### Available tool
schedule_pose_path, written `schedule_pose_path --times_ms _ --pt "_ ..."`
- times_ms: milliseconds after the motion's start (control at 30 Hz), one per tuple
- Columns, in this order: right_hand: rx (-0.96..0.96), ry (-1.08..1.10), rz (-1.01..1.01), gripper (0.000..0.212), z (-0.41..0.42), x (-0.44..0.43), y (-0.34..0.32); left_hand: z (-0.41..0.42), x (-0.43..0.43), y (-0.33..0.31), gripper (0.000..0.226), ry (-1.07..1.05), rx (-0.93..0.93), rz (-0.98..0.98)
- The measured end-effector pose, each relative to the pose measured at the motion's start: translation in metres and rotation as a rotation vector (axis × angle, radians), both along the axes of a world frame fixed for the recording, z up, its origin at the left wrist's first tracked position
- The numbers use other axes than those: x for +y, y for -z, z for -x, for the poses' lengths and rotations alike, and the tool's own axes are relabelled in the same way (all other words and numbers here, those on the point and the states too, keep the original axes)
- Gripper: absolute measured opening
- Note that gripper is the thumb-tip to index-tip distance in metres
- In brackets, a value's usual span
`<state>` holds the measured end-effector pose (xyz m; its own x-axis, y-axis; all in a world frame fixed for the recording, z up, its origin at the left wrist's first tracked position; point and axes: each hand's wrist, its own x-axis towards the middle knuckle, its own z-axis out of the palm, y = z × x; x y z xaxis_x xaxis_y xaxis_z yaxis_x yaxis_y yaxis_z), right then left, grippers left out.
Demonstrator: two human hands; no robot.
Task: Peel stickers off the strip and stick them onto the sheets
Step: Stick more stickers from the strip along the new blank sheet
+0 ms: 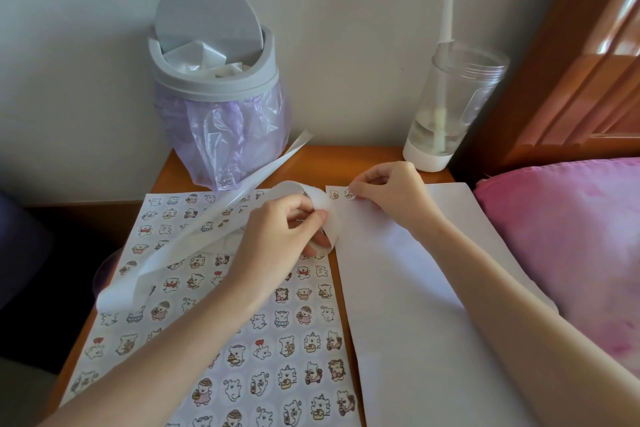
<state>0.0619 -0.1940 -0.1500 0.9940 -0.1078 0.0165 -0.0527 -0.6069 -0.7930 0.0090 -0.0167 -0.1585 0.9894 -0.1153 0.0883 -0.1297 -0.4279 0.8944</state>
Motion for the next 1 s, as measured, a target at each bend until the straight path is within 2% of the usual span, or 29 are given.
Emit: schedule_pose_path --times_ms 467,867,1000 --pt "-0.060 0.001 0.031 0.006 -0.001 0.001 0.007 0.001 -0.001 -0.001 0.013 -0.013 0.009 0.003" --pt "-0.143 -0.030 0.146 0.006 0.000 0.000 0.014 0.003 -0.002 -0.001 0.010 -0.029 -0.002 -0.038" --pt "-0.145 -0.024 0.137 0.018 -0.001 -0.001 0.014 0.003 -0.001 -0.001 0.010 -0.026 -0.015 -0.047"
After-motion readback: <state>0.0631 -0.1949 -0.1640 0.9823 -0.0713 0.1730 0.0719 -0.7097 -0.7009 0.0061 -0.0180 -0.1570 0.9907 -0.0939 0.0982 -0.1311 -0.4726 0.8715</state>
